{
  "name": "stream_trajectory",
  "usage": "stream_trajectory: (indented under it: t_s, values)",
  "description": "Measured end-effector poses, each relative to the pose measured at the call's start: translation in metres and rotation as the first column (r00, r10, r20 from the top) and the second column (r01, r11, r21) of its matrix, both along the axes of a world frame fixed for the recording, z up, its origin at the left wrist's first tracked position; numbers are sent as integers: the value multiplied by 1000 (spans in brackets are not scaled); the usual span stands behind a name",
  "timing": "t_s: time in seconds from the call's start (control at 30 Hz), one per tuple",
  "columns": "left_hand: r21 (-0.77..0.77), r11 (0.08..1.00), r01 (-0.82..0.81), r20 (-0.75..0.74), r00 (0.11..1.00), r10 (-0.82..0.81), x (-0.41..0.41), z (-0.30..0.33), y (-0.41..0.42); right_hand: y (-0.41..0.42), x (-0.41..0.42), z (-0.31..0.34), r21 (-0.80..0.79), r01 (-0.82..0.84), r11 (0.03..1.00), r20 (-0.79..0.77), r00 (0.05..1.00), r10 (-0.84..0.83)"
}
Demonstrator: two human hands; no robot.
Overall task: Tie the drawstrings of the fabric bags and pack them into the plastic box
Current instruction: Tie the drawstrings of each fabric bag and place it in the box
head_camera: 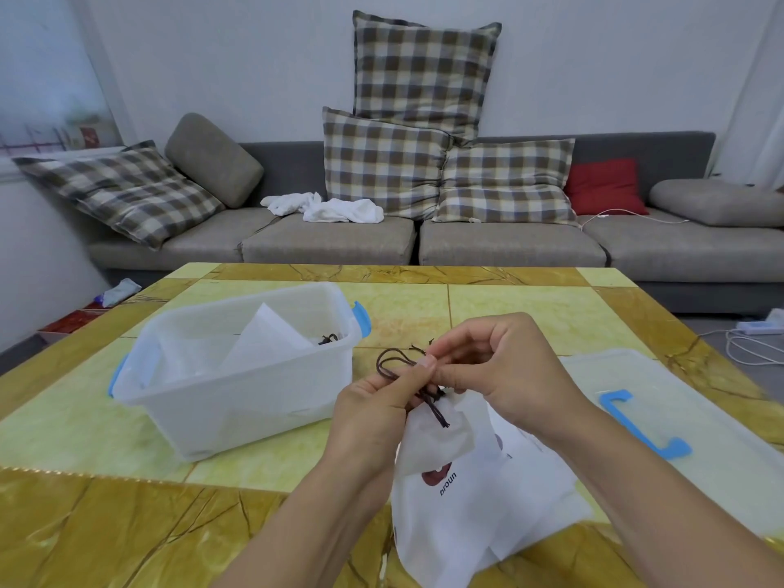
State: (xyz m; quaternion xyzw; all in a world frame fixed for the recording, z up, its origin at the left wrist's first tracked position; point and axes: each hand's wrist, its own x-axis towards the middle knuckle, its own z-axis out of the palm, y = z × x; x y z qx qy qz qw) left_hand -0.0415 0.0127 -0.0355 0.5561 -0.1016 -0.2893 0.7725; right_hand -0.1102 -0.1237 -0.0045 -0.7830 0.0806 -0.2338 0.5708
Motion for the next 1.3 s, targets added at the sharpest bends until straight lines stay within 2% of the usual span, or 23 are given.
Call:
stream_trajectory:
  t_s: [0.13,0.23,0.37,0.6,0.73,0.93,1.1,1.3]
  values:
    - [6,999,31,-14,999,-31,-1,-1,-2,-4,-1,1,-96,-8,995,-42,999,4]
    - [-11,999,42,17,999,-42,3,-2,-1,-7,-2,4,-45,-60,997,-53,997,58]
    - [-12,998,-58,160,985,59,13,-1,1,-6,-1,-3,67,-72,995,-2,997,72]
    - [74,995,-70,360,932,39,14,4,7,-4,2,-5,99,1,995,40,999,-5]
    - [61,993,-99,452,890,61,22,2,10,-4,3,-10,125,-27,992,-17,999,29]
    - [44,998,-48,394,919,27,28,0,14,-6,3,-10,163,-44,986,-100,993,61]
    - [46,998,-43,376,926,23,26,2,14,-3,3,-12,112,-45,993,-142,988,61]
    - [14,1000,2,365,931,-7,27,5,15,-1,2,-12,193,-96,976,-129,984,123]
